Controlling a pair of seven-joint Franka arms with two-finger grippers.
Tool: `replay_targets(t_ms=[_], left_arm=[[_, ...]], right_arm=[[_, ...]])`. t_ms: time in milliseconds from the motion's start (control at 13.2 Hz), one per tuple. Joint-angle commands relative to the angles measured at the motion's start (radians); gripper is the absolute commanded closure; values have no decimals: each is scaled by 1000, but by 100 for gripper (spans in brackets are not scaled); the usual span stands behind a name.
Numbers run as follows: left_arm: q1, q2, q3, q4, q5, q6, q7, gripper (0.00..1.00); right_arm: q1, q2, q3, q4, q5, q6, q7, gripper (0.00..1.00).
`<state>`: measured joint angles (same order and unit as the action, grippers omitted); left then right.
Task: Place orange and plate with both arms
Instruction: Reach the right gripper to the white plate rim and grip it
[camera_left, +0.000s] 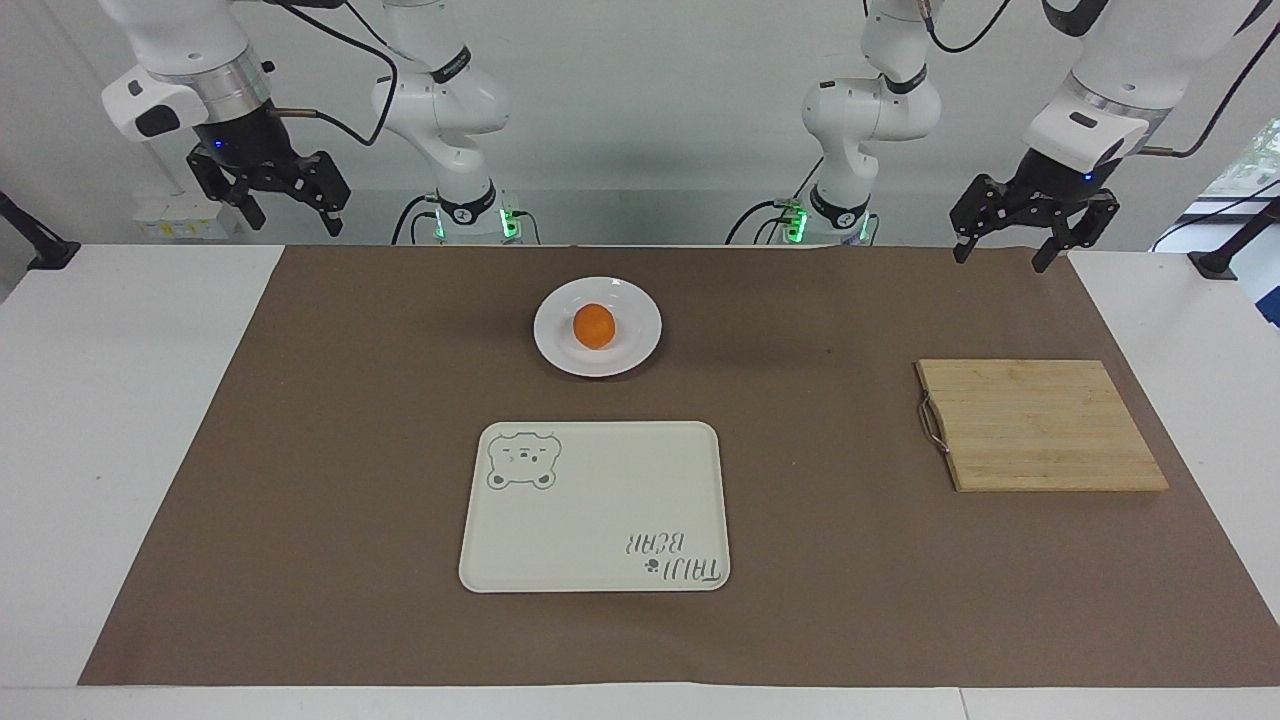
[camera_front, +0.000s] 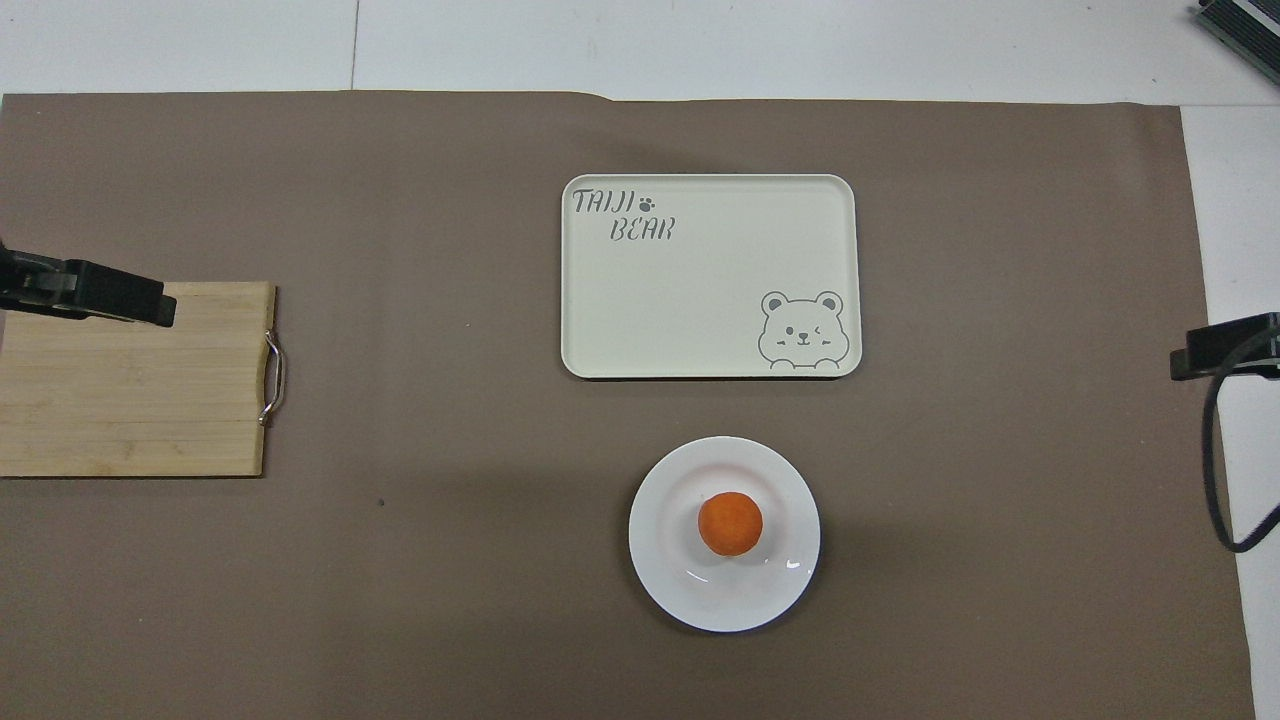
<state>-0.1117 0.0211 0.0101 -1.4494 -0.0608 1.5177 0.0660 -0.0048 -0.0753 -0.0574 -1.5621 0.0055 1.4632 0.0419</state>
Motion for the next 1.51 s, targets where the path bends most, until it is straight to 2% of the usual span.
replay_targets(t_ms=[0, 151, 680, 832, 983, 1210, 1436], left_arm=[[15, 33, -6, 55, -4, -47, 12, 0], [12, 30, -12, 61, -2, -67, 9, 0], [9, 11, -16, 46, 9, -41, 3, 0], [10, 11, -15, 46, 12, -41, 2, 0], [15, 11, -15, 43, 12, -41, -18, 0], [14, 10, -15, 41, 10, -44, -18, 0], [20, 8, -15, 41, 10, -47, -18, 0]], right_arm=[[-1, -44, 1, -68, 36, 22, 10, 0], [-3, -47, 2, -102, 40, 26, 10, 0], [75, -50, 7, -419, 128, 354, -114, 0], [80, -46, 7, -472, 151, 379, -140, 0], [81, -41, 7, -541, 244, 420, -177, 0], [135, -31, 7, -700, 407, 564, -227, 0], [138, -12, 7, -778, 533, 572, -272, 0]])
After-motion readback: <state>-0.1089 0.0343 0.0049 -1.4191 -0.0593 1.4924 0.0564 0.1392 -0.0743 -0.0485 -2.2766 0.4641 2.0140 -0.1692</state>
